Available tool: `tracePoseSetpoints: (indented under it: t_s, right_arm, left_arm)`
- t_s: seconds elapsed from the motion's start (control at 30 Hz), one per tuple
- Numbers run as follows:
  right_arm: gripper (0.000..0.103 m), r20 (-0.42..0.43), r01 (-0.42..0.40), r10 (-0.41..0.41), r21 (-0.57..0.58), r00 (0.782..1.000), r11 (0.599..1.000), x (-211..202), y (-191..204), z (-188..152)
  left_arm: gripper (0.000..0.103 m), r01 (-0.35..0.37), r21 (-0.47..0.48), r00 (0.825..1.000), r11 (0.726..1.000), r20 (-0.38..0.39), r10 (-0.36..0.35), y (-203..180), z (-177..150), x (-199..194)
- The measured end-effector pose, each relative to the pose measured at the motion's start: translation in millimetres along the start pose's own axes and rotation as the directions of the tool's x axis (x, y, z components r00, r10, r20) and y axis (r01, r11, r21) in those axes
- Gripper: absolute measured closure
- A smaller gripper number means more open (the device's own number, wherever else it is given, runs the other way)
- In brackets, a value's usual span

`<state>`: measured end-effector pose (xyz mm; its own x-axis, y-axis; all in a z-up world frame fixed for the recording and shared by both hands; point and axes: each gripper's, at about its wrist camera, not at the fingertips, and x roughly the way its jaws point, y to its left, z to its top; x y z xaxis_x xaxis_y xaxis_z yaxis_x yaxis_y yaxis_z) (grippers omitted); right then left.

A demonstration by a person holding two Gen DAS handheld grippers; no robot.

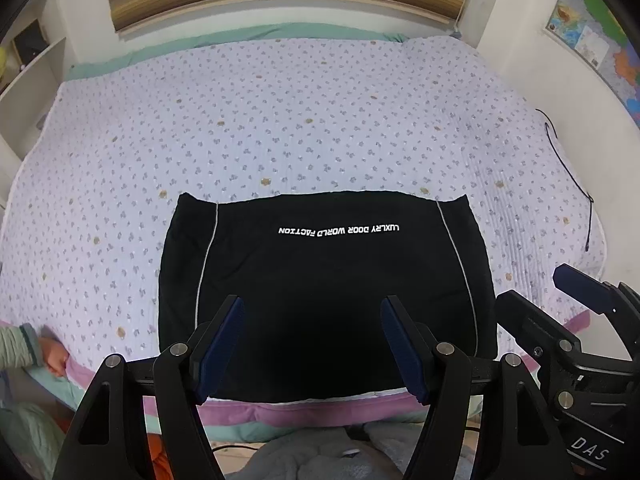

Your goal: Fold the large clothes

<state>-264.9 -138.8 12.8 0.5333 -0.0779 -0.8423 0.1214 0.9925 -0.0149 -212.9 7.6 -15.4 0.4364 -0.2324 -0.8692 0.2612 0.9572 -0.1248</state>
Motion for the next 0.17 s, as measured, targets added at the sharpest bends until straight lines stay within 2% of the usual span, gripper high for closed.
tracePoseSetpoints:
  t_s: [0.17]
  right_arm:
    - [0.022,-0.042,0.001,-0.001,0.01,0.999,1.0,15,-5,1]
  left_arm:
    - [0.031,0.002,-0.006,1.0,1.0,-0.002,-0.002,1,2,4]
